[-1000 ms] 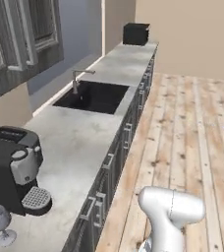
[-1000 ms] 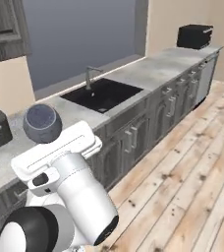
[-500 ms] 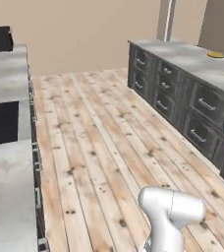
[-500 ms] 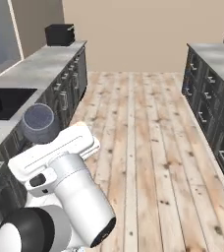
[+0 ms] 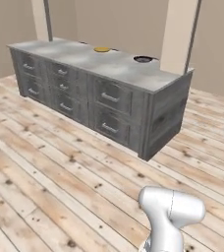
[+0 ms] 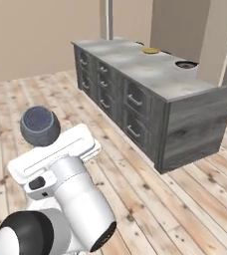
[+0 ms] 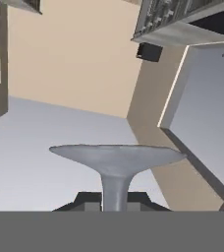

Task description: Retrieve the wine glasses from the counter and place one next to each plate.

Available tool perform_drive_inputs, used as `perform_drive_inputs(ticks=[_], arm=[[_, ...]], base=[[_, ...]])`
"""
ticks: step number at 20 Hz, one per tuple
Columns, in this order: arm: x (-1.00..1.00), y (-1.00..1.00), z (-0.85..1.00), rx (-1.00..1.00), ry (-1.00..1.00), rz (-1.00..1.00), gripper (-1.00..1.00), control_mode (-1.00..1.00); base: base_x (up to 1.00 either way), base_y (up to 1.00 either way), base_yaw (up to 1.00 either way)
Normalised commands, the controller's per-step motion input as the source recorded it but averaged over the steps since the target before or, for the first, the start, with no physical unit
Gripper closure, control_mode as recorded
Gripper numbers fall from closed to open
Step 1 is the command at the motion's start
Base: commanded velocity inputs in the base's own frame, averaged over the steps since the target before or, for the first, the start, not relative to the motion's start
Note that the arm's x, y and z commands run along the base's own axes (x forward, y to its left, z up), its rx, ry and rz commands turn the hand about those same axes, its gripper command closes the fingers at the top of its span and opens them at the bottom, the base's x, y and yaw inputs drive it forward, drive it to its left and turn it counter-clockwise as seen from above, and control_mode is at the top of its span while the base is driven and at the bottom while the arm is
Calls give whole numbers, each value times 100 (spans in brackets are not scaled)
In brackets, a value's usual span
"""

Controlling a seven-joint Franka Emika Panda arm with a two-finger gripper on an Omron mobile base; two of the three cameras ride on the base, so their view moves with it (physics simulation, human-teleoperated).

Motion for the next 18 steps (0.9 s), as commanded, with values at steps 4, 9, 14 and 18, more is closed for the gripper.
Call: perform_drive_inputs(ticks=[4, 9, 14, 18], arm=[[0, 0, 0, 0, 0, 0, 100, 100], [0, 0, 0, 0, 0, 0, 100, 100], [0, 0, 0, 0, 0, 0, 100, 100], [0, 0, 0, 0, 0, 0, 100, 100]], base=[[-26, -77, -33], [47, -78, 1], [100, -99, 26], [100, -100, 30]])
